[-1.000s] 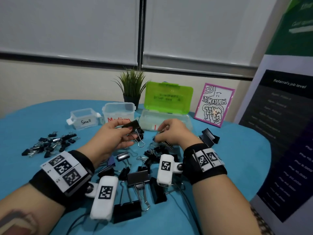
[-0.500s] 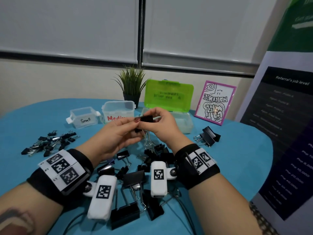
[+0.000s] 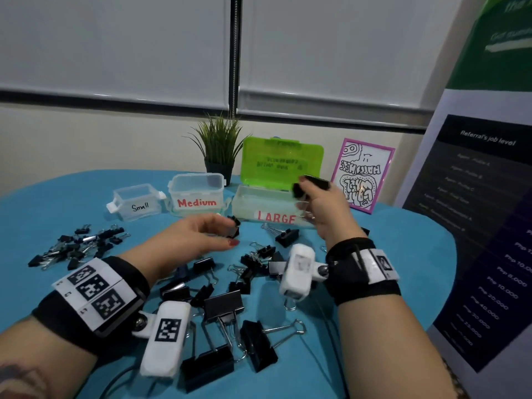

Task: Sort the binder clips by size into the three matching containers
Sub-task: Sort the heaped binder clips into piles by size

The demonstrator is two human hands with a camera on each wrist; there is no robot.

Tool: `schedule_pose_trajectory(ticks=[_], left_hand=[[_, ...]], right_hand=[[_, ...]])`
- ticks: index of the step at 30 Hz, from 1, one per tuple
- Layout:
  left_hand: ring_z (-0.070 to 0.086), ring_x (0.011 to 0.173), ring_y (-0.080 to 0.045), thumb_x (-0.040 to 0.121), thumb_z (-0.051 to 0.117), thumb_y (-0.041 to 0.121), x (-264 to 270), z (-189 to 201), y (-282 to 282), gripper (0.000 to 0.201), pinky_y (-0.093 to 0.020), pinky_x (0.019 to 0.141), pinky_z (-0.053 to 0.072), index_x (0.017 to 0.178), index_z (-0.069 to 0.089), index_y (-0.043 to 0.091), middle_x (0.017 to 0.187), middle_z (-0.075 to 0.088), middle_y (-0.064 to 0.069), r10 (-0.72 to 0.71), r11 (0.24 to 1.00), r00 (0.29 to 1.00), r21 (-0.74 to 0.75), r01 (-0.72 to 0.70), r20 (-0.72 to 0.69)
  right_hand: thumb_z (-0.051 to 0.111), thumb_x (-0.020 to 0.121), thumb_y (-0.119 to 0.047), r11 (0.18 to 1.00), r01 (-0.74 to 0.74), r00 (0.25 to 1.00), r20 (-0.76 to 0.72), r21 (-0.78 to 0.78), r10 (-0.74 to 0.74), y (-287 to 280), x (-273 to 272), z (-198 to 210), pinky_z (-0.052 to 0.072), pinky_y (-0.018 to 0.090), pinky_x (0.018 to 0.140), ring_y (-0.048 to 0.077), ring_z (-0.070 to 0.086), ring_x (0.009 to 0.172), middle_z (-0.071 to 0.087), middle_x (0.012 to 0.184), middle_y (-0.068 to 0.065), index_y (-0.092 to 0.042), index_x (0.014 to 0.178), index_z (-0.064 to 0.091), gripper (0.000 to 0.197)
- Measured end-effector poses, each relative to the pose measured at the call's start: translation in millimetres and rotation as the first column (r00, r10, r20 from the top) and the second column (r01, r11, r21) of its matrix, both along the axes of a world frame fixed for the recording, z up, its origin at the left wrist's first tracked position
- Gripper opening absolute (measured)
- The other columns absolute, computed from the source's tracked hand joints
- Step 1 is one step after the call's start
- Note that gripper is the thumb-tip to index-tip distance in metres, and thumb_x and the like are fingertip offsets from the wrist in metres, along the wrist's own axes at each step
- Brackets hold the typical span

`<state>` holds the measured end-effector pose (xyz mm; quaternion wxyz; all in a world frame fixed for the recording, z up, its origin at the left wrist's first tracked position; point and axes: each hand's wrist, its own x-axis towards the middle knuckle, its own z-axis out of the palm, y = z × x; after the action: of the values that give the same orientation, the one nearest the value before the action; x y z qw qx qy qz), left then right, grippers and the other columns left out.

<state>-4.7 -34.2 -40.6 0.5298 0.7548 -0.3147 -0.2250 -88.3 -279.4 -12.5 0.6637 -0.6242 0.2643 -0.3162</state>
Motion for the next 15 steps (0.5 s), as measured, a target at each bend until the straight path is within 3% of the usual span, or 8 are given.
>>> schedule_pose_trajectory(ticks=[2,3,6,9,12,15], left_hand=[[0.069,0.105,-0.016,0.063,0.088,0.028,-0.5,0.3,5.3,0.054,-0.026,0.092,0.053,0.114,0.071,0.025,0.112,0.073,-0.001,-0.143,0.985,0.990,0.098,0.141,0.006],[0.069,0.104,-0.017,0.060,0.090,0.027,-1.8,1.4,6.7,0.057,-0.028,0.096,0.053,0.114,0.071,0.023,0.112,0.072,-0.004,-0.206,0.971,0.978,0.122,0.206,-0.012],[0.067,0.102,-0.014,0.061,0.089,0.021,-7.3,6.3,7.9,0.055,-0.019,0.091,0.053,0.113,0.071,0.022,0.111,0.072,-0.005,-0.284,0.940,0.958,0.209,0.270,0.042],[0.066,0.104,-0.013,0.067,0.089,0.021,-6.1,8.0,7.6,0.043,-0.011,0.083,0.050,0.107,0.073,0.024,0.109,0.071,0.002,-0.185,0.964,0.967,0.224,0.144,0.173],[0.059,0.112,-0.008,0.071,0.088,0.028,2.2,8.3,9.9,0.036,-0.019,0.090,0.042,0.103,0.072,0.033,0.116,0.065,0.010,0.026,0.978,0.952,0.190,-0.087,0.305],[0.053,0.117,-0.013,0.076,0.085,0.026,7.5,8.1,13.5,0.037,-0.028,0.096,0.038,0.106,0.067,0.037,0.128,0.057,0.008,0.108,0.954,0.929,0.225,-0.197,0.353]], right_hand=[[0.076,0.081,-0.033,0.963,0.261,0.959,-0.096,-0.069,-0.266,-25.1,-4.8,-4.3,0.055,0.036,0.066,0.026,0.062,0.078,0.068,0.106,0.013,-0.009,0.120,0.052,0.052],[0.071,0.084,-0.027,0.931,0.354,0.923,-0.127,-0.090,-0.364,-34.4,-8.2,-6.2,0.054,0.037,0.072,0.027,0.059,0.083,0.063,0.108,0.011,-0.008,0.123,0.047,0.050],[0.047,0.097,-0.014,0.876,0.481,0.845,-0.245,-0.039,-0.475,-55.2,-14.8,-11.4,0.044,0.037,0.091,0.033,0.053,0.105,0.050,0.126,0.015,-0.005,0.139,0.033,0.045],[0.050,0.096,-0.006,0.833,0.526,0.755,-0.357,-0.169,-0.550,-64.0,-13.3,-14.8,0.039,0.043,0.106,0.038,0.044,0.133,0.036,0.151,0.020,-0.004,0.149,0.023,0.059],[0.054,0.093,-0.009,0.829,0.499,0.696,-0.453,-0.254,-0.558,-58.0,-15.6,-12.2,0.034,0.046,0.111,0.037,0.033,0.138,0.027,0.154,0.020,-0.006,0.149,0.025,0.063],[0.053,0.089,-0.010,0.793,0.452,0.633,-0.481,-0.408,-0.607,-46.3,-17.7,-10.1,0.028,0.047,0.111,0.036,0.027,0.137,0.025,0.151,0.019,-0.008,0.144,0.031,0.059]])
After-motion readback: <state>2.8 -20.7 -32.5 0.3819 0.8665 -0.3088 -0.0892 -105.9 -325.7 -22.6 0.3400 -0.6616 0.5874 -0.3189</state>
